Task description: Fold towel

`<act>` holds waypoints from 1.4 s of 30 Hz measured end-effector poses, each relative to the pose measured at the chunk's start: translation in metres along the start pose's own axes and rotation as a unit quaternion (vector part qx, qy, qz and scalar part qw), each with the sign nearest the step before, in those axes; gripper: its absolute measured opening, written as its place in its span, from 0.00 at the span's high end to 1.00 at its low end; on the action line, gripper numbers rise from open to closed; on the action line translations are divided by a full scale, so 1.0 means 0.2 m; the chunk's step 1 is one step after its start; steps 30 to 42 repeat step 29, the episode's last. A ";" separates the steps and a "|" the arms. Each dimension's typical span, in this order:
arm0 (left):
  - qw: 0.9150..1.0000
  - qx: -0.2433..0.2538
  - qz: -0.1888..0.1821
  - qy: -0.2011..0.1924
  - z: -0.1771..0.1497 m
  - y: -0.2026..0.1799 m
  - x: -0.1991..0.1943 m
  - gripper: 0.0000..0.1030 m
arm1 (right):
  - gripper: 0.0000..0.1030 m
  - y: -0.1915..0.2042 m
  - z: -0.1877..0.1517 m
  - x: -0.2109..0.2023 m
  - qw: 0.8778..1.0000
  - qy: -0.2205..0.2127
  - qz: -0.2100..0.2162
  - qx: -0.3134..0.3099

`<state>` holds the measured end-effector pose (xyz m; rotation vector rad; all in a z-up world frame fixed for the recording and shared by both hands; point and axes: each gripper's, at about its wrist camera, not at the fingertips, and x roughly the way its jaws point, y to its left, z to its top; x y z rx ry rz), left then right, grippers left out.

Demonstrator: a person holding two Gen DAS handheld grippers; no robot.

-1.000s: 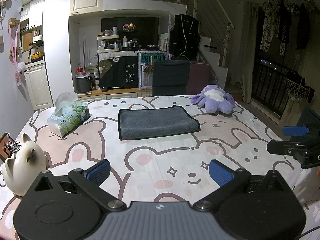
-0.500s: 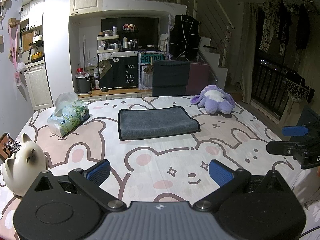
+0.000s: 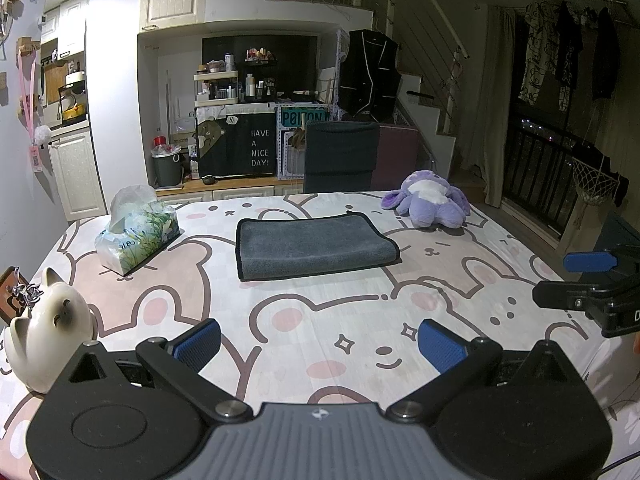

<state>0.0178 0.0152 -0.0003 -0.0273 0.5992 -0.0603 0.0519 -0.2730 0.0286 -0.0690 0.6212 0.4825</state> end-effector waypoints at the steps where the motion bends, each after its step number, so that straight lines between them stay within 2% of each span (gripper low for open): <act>1: 1.000 0.000 0.000 0.000 0.00 0.00 0.00 0.00 | 0.00 0.00 0.00 0.00 1.000 0.000 0.000 0.000; 42: 1.000 0.001 0.000 0.000 0.03 0.00 -0.01 0.00 | 0.00 0.00 0.00 0.00 1.000 -0.001 0.001 0.001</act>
